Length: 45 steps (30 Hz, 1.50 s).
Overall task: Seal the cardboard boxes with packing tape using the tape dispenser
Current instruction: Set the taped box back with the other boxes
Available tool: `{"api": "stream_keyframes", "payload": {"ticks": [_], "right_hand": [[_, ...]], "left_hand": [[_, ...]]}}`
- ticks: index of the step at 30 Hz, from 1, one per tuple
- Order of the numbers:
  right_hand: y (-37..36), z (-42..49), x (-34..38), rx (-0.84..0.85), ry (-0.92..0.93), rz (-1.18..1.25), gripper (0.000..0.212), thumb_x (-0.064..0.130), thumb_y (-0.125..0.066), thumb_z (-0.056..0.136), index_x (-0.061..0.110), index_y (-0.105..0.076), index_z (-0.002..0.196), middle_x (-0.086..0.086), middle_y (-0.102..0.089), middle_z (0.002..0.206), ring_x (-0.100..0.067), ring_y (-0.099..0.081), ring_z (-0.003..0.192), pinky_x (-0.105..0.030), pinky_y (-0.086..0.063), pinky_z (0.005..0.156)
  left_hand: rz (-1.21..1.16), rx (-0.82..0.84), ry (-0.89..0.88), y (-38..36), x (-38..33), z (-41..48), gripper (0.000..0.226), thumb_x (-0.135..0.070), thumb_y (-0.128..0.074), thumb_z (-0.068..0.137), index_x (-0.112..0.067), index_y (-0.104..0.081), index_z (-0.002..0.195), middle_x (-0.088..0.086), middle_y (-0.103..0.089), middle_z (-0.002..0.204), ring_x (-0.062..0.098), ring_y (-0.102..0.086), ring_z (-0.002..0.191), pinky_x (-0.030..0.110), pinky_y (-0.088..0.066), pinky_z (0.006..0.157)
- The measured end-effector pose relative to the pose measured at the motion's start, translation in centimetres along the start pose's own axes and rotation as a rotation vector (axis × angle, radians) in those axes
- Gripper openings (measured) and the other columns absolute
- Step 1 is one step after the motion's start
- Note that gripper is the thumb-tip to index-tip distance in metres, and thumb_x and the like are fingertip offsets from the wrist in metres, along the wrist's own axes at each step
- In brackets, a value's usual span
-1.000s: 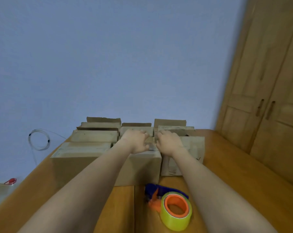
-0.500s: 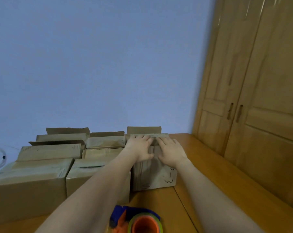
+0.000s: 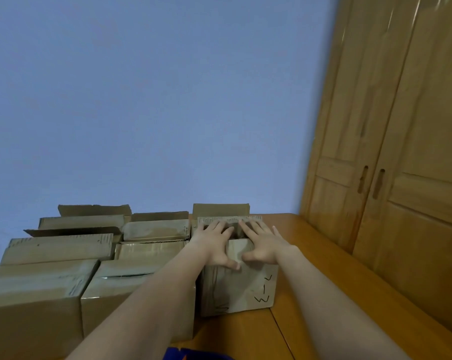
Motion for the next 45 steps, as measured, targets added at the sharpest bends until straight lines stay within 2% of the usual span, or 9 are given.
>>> {"api": "stream_keyframes", "payload": {"ticks": [6,12,17,21,28,32,36,39,45], "right_hand": [[-0.9,-0.1,-0.8,0.022,-0.027,-0.027,0.115,0.074,-0.06,0.071,0.032,0.014,0.15,-0.001,0.008,0.16,-0.024,0.012,0.146,-0.055,0.011,0.114],[-2.3,0.0,-0.2,0.049,-0.001,-0.174,0.119,0.073,-0.063,0.069,0.027,0.009,0.152,0.001,-0.001,0.159,-0.024,0.011,0.145,-0.058,0.019,0.11],[-4.0,0.2,-0.2,0.076,0.032,-0.078,0.121,0.063,-0.071,0.068,0.025,0.008,0.152,0.002,0.012,0.16,-0.017,0.016,0.145,-0.046,0.011,0.115],[-4.3,0.4,-0.5,0.122,0.022,-0.045,0.123,0.061,-0.073,0.068,0.03,0.014,0.15,0.002,0.014,0.159,-0.017,0.015,0.145,-0.048,0.005,0.116],[-3.1,1.3,0.5,0.177,0.019,-0.206,0.131,0.061,-0.076,0.063,0.03,0.018,0.149,-0.003,-0.003,0.157,-0.032,-0.003,0.143,-0.053,-0.017,0.113],[-3.7,1.6,0.5,0.153,0.007,-0.17,0.127,0.059,-0.076,0.063,0.025,0.008,0.152,-0.006,0.0,0.156,-0.033,0.003,0.143,-0.051,-0.004,0.116],[-4.5,1.7,0.2,0.108,0.034,-0.083,0.125,0.057,-0.074,0.066,0.022,0.01,0.152,-0.002,0.01,0.16,-0.028,0.015,0.145,-0.046,0.009,0.116],[-4.7,1.5,0.1,0.074,0.035,-0.081,0.124,0.06,-0.07,0.067,0.022,0.012,0.151,-0.001,0.015,0.159,-0.028,0.017,0.145,-0.046,0.01,0.115],[-4.0,-1.4,0.7,-0.044,0.029,-0.134,0.118,0.061,-0.066,0.071,0.021,0.009,0.152,-0.004,0.007,0.16,-0.032,0.01,0.145,-0.047,0.005,0.118]], "left_hand": [[-0.056,-0.076,-0.049,0.5,-0.8,0.4,0.111,-0.069,-0.067,0.07,-0.008,-0.02,0.149,0.009,-0.027,0.145,0.025,-0.023,0.135,0.039,-0.024,0.113],[-0.002,0.05,-0.052,-1.7,-2.0,0.7,0.112,-0.07,-0.066,0.069,-0.008,-0.019,0.15,0.008,-0.027,0.144,0.027,-0.022,0.134,0.045,-0.023,0.112],[-0.069,0.104,-0.003,-4.0,-1.9,0.9,0.119,-0.072,-0.064,0.069,-0.017,-0.001,0.154,0.009,-0.008,0.16,0.03,-0.005,0.147,0.053,-0.006,0.118],[-0.116,0.157,0.009,-4.5,-1.8,1.0,0.123,-0.072,-0.063,0.071,-0.018,0.011,0.154,0.012,0.009,0.161,0.032,0.008,0.148,0.054,0.001,0.119],[-0.108,0.099,0.012,-4.4,-1.8,0.7,0.119,-0.07,-0.061,0.074,-0.012,0.006,0.154,0.009,0.001,0.162,0.028,-0.002,0.148,0.049,-0.004,0.12],[-0.088,0.065,0.003,-3.9,-2.0,0.7,0.115,-0.066,-0.062,0.075,-0.013,0.001,0.155,0.008,-0.009,0.159,0.028,-0.009,0.145,0.048,-0.009,0.119],[-0.056,0.11,0.009,-4.2,-2.2,0.5,0.116,-0.066,-0.061,0.076,-0.014,0.006,0.154,0.013,0.0,0.161,0.033,0.0,0.147,0.051,-0.004,0.119],[-0.038,0.143,0.024,-4.3,-2.4,0.1,0.115,-0.065,-0.06,0.079,-0.013,0.012,0.153,0.017,0.01,0.16,0.037,0.008,0.147,0.051,0.003,0.118],[0.052,0.051,0.016,-3.2,-3.7,-1.8,0.105,-0.066,-0.047,0.086,-0.009,0.009,0.153,0.02,0.005,0.16,0.04,0.001,0.146,0.054,-0.001,0.119]]}}
Point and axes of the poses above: each hand's wrist, its own z-axis towards the middle knuckle, its own y-axis out of the back of the hand, x = y × z, the point moved 9 cm from there along z, towards the middle knuckle
